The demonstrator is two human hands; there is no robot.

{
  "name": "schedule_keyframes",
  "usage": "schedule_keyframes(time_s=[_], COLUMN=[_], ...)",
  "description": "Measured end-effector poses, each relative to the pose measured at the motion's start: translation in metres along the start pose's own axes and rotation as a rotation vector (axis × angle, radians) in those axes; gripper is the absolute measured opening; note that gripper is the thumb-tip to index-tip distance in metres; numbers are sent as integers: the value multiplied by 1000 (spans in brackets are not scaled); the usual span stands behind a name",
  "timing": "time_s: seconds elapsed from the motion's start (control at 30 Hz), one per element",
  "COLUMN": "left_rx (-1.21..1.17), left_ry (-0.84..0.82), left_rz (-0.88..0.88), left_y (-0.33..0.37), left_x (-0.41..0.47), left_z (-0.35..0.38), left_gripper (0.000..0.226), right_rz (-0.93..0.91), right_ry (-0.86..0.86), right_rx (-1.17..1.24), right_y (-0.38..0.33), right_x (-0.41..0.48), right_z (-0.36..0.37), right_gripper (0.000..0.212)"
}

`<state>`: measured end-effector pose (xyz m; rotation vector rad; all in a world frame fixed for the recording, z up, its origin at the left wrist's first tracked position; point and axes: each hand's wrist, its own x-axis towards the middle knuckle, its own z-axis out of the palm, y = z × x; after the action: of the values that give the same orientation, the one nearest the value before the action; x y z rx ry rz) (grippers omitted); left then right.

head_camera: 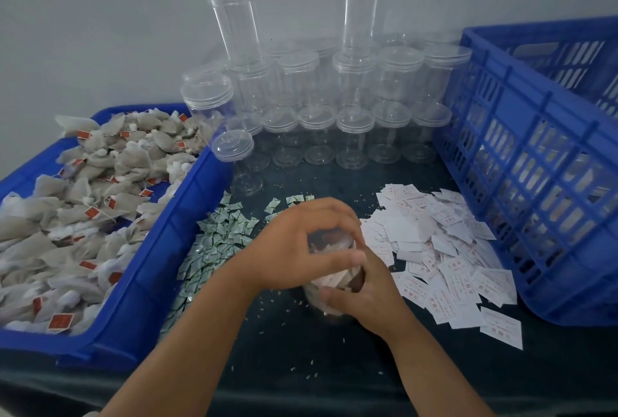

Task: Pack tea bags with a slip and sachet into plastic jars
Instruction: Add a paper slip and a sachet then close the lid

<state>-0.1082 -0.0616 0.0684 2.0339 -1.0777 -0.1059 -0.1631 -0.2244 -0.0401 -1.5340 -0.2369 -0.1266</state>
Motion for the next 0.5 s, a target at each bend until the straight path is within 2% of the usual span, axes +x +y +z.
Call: schedule_keyframes(time_s=[0.07, 0.1, 0.17, 0.23, 0.3, 0.37, 0.43, 0.5], left_rx=[84, 166, 266, 306, 386, 345, 174, 53], left_ry=[47, 80, 87, 71, 153, 193, 92, 34], left_rz=[-56, -143, -374, -488, -419, -256, -116, -42], left_y=[-2, -2, 2, 10, 17, 19, 16, 10], left_x=[0, 0, 0, 3, 7, 8, 6, 3], left_z=[-1, -1, 3, 16, 25, 23, 12, 1], left_gripper=[39, 51, 67, 70, 56, 38, 20, 14], right_rz=[-14, -27, -53, -91, -88, -30, -10, -14], right_ry=[26, 47, 114, 155, 138, 62, -11, -17], right_rx=[26, 16, -97, -265, -269, -82, 56, 36], right_y=[-2, -3, -4, -1, 3, 2, 0, 1], right_x=[1, 1, 4, 5, 3, 0, -1, 0], right_z=[2, 4, 7, 10, 8, 1, -3, -1], right_gripper=[54, 53, 54, 55, 51, 48, 49, 53])
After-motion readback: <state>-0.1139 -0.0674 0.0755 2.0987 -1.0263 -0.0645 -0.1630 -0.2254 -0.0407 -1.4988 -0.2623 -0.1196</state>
